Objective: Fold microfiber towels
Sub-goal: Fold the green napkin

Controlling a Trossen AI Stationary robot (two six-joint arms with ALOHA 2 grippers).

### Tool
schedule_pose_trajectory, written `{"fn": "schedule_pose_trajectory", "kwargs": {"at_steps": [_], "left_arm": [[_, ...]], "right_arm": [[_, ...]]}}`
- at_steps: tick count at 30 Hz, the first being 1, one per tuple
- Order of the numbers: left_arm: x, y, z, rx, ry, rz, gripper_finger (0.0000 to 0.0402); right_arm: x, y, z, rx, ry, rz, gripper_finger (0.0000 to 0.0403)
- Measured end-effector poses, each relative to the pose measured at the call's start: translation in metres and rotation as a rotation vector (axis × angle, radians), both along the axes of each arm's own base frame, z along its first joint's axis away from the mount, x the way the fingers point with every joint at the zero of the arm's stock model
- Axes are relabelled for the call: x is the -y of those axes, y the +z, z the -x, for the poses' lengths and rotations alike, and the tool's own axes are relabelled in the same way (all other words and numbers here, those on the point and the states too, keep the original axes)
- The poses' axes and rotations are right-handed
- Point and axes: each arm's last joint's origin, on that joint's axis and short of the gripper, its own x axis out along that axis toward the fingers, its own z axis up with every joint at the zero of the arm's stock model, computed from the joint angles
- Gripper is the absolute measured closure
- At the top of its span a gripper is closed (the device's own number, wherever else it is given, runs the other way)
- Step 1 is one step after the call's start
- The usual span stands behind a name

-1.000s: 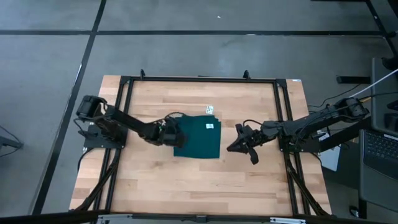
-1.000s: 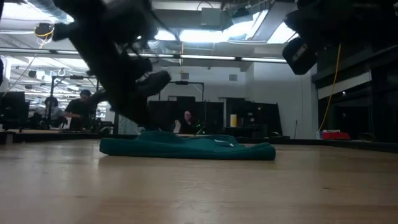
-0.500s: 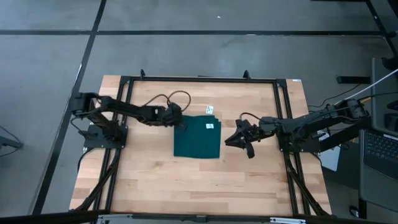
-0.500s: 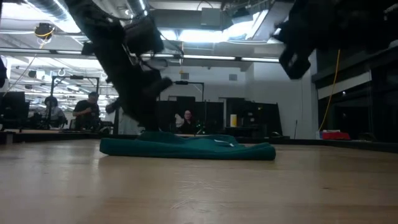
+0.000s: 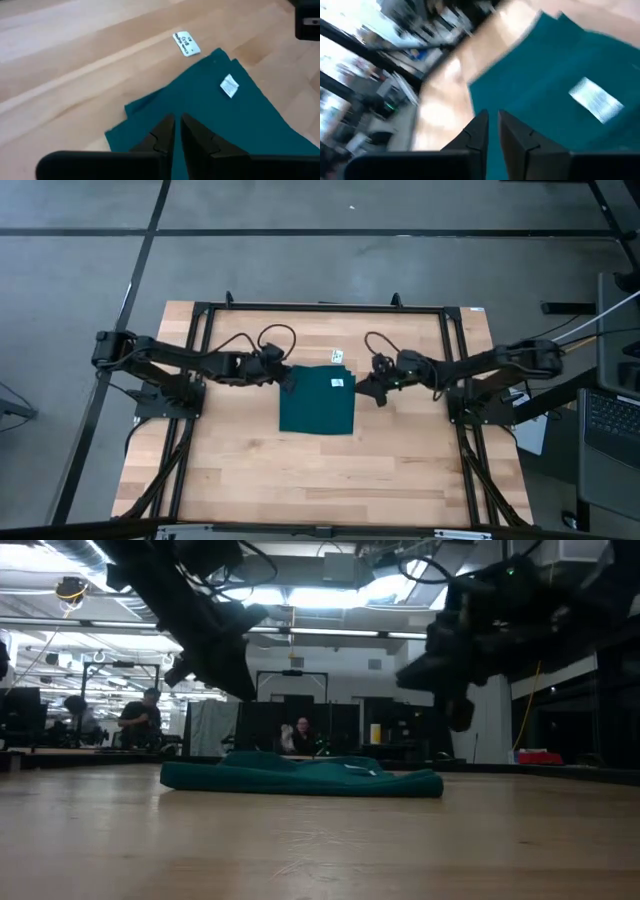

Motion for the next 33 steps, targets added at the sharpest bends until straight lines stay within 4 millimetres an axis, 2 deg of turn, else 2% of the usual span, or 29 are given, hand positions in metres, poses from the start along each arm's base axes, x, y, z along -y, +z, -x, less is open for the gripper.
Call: {"fn": "schedule_pose_trajectory", "kwargs": {"at_steps": [2, 10, 15, 20, 23, 27, 30, 33], "left_arm": [[0.005, -0.001, 0.001, -0.005, -0.001, 0.006, 0.0382], [0.020, -0.002, 0.001, 0.002, -0.012, 0.025, 0.0398], [0.030, -0.002, 0.001, 0.010, -0.032, 0.034, 0.0398], [0.042, -0.001, 0.002, 0.021, -0.034, 0.012, 0.0394], [0.047, -0.001, 0.003, 0.024, -0.038, 0.006, 0.0396], [0.051, -0.001, 0.003, 0.022, -0.049, 0.003, 0.0399], [0.051, -0.002, 0.003, 0.020, -0.055, 0.002, 0.0398], [0.053, -0.002, 0.004, 0.019, -0.066, 0.006, 0.0393]], "right_arm": [[0.006, -0.002, -0.006, 0.040, -0.020, -0.038, 0.0359], [0.024, -0.021, -0.035, -0.032, -0.036, -0.115, 0.0346], [0.035, -0.035, -0.029, -0.166, -0.100, -0.144, 0.0334], [0.043, -0.042, -0.020, -0.287, -0.133, -0.119, 0.0296], [0.045, -0.041, -0.022, -0.364, -0.142, -0.082, 0.0269], [0.050, -0.027, -0.037, -0.416, -0.130, -0.011, 0.0242], [0.055, -0.017, -0.045, -0.489, -0.149, 0.053, 0.0237], [0.055, -0.017, -0.043, -0.565, -0.158, 0.087, 0.0242]]}}
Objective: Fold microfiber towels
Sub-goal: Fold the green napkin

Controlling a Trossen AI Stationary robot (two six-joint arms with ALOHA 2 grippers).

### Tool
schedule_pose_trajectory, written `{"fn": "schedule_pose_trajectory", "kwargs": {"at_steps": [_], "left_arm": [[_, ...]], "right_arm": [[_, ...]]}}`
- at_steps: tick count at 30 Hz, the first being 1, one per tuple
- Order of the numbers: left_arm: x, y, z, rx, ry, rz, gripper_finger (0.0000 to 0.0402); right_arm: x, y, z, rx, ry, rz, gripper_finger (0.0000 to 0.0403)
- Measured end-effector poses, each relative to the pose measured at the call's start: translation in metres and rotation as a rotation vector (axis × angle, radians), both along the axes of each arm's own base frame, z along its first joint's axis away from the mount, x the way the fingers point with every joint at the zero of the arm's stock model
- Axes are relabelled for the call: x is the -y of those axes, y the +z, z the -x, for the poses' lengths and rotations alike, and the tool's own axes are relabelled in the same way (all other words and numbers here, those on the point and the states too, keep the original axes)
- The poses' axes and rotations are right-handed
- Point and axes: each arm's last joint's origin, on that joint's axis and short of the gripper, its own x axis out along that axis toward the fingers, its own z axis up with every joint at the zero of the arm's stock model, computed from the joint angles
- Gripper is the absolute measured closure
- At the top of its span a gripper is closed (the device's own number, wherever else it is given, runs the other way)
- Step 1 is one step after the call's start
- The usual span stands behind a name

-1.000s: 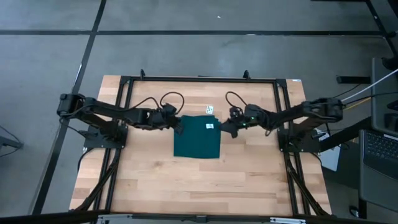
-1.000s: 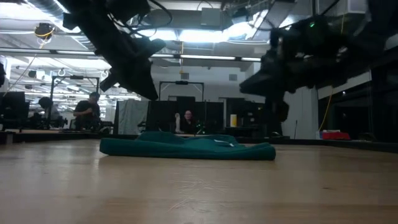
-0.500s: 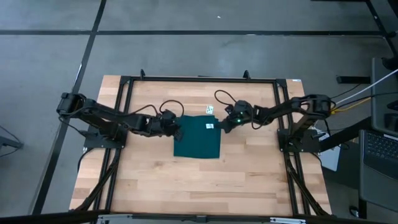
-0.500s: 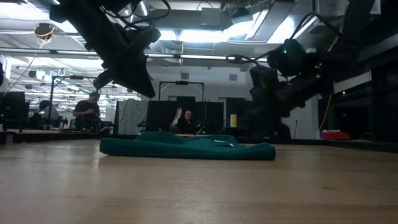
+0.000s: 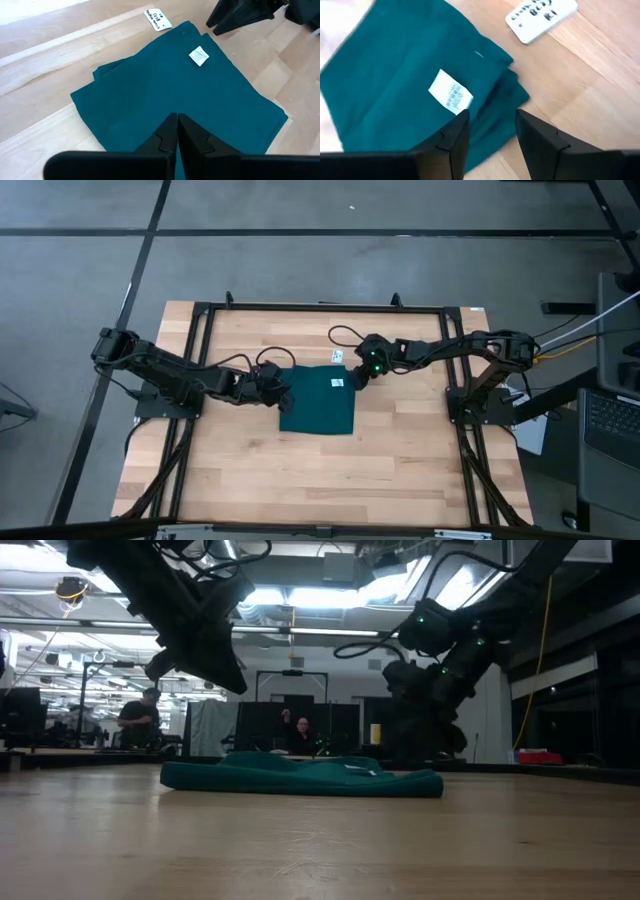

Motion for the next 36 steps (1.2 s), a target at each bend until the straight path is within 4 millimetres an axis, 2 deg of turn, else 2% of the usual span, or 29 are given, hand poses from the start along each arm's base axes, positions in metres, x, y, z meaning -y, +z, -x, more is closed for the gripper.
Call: {"fn": "schedule_pose_trajectory", "kwargs": {"at_steps": [11, 24, 36], "left_arm": [[0.007, 0.000, 0.001, 0.004, -0.006, -0.036, 0.0399], [0.008, 0.003, -0.001, 0.039, -0.018, -0.037, 0.0397], [0.009, 0.003, -0.001, 0.039, -0.018, -0.043, 0.0399]], "right_arm": [[0.001, 0.003, -0.005, 0.060, -0.026, -0.005, 0.0248], [0.002, -0.021, -0.012, 0.030, -0.042, -0.053, 0.0234], [0.002, -0.009, -0.027, 0.110, -0.028, -0.039, 0.0266]]}}
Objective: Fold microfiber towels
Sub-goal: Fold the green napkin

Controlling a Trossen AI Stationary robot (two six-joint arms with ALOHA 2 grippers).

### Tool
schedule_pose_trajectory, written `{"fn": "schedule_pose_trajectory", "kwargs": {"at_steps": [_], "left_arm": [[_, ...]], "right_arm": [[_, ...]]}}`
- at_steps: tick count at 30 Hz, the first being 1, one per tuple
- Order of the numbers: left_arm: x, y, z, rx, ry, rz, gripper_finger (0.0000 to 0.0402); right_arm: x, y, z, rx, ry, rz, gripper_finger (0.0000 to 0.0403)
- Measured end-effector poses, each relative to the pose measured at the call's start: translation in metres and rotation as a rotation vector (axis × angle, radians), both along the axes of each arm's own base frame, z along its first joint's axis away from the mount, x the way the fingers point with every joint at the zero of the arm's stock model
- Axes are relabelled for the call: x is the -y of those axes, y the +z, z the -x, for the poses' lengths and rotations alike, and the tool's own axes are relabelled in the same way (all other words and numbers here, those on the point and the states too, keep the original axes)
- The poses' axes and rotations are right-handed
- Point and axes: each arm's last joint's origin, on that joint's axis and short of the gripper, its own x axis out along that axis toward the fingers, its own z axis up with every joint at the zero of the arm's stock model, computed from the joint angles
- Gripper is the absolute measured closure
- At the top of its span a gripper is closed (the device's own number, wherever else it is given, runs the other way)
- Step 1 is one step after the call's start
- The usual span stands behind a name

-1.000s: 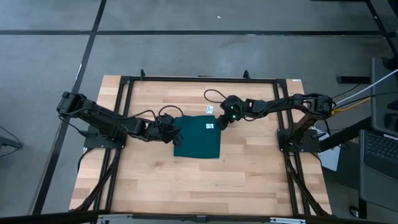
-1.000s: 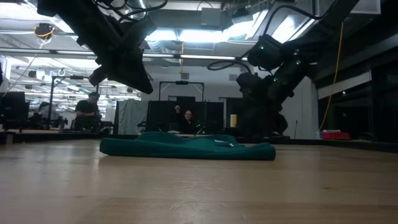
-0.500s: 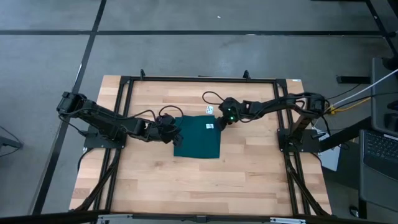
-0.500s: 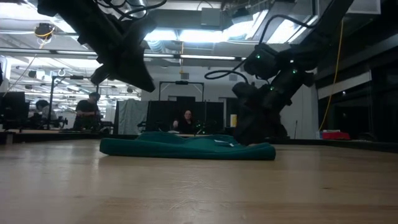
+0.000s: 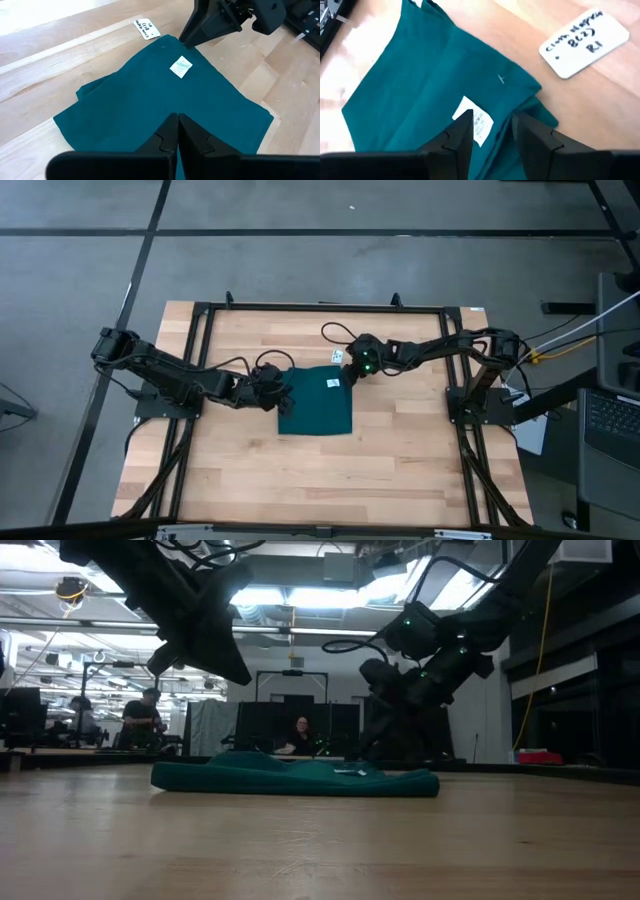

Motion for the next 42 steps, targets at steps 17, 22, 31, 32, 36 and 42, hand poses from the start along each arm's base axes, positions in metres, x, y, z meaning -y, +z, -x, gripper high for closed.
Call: {"fn": "schedule_pose_trajectory", "kwargs": {"at_steps": [17, 22, 31, 32, 36, 42], "left_arm": [[0.000, 0.000, 0.000, -0.003, -0.006, -0.006, 0.0399], [0.002, 0.000, 0.000, -0.003, -0.014, -0.006, 0.0393], [0.008, 0.001, 0.002, 0.013, -0.004, -0.011, 0.0399], [0.008, 0.001, 0.002, 0.013, -0.003, -0.011, 0.0399], [0.010, 0.000, 0.002, 0.015, 0.000, 0.000, 0.0395], [0.013, -0.003, 0.008, -0.022, 0.027, 0.008, 0.0399]], "right_arm": [[-0.007, -0.016, -0.015, -0.071, 0.045, 0.029, 0.0279], [-0.009, -0.015, -0.025, -0.073, 0.056, 0.057, 0.0284], [-0.016, -0.016, -0.023, -0.137, 0.024, 0.146, 0.0396], [-0.018, -0.015, -0.023, -0.142, 0.021, 0.153, 0.0398], [-0.028, -0.012, -0.024, -0.150, 0.003, 0.183, 0.0400], [-0.037, -0.001, -0.033, -0.023, 0.044, 0.212, 0.0390]]}}
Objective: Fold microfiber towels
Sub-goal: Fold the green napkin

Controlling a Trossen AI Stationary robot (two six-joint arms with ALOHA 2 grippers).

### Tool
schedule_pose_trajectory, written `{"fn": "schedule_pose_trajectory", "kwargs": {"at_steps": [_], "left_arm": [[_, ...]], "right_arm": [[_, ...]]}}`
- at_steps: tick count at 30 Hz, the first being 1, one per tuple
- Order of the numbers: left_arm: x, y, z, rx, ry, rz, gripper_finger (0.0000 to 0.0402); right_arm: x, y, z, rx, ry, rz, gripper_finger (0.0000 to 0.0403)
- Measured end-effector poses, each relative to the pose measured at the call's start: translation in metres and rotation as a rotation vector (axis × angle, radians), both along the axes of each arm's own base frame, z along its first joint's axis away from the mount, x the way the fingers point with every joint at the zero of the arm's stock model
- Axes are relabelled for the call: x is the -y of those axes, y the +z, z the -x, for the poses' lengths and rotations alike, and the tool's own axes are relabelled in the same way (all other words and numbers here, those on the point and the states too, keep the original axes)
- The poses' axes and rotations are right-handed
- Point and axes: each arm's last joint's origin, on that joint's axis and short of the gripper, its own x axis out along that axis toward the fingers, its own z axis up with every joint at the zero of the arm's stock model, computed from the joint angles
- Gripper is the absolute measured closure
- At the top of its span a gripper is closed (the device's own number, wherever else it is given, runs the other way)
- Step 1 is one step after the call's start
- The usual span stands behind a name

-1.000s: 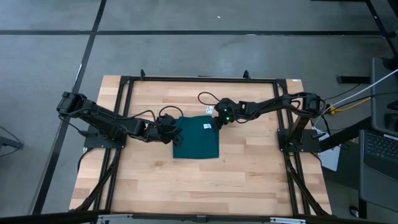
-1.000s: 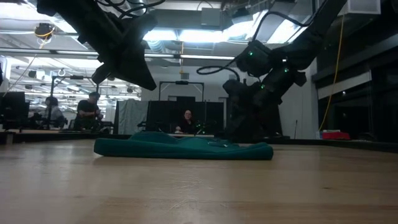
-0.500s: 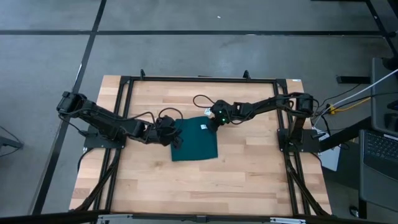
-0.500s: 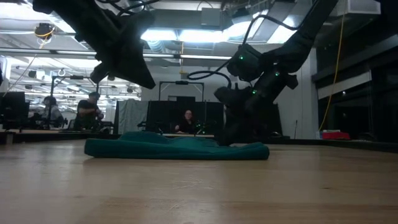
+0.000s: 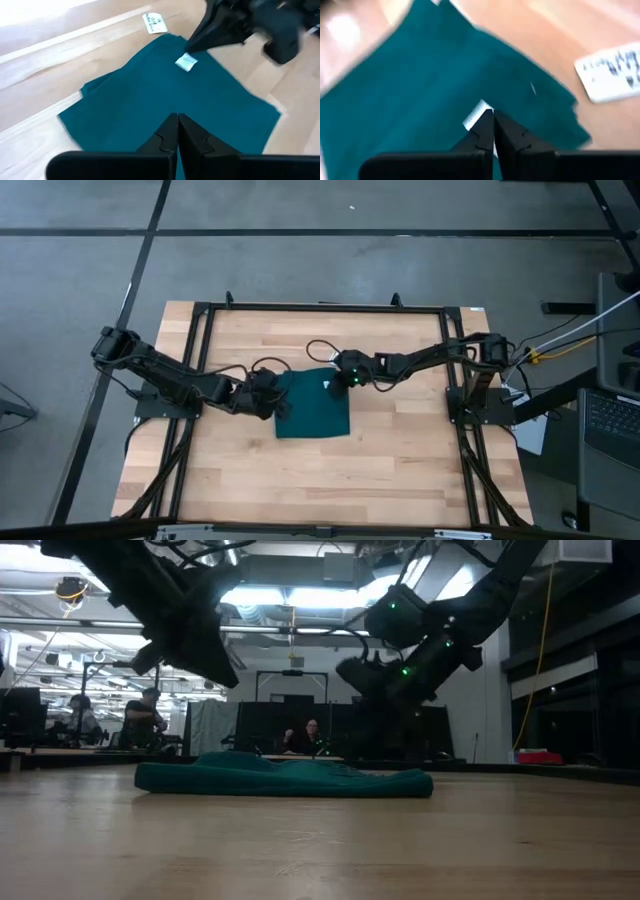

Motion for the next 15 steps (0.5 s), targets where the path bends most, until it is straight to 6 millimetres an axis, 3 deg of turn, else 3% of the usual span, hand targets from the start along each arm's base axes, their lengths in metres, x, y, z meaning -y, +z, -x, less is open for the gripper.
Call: {"fn": "schedule_pose_trajectory", "kwargs": {"at_steps": [11, 15], "left_arm": [[0.006, -0.002, 0.004, -0.012, 0.014, 0.001, 0.0399], [0.006, -0.002, 0.004, -0.008, 0.016, -0.002, 0.0397]], "right_arm": [[0.032, 0.005, 0.005, 0.032, -0.075, -0.046, 0.0269], [0.038, 0.003, 0.008, 0.016, -0.078, -0.088, 0.0250]]}}
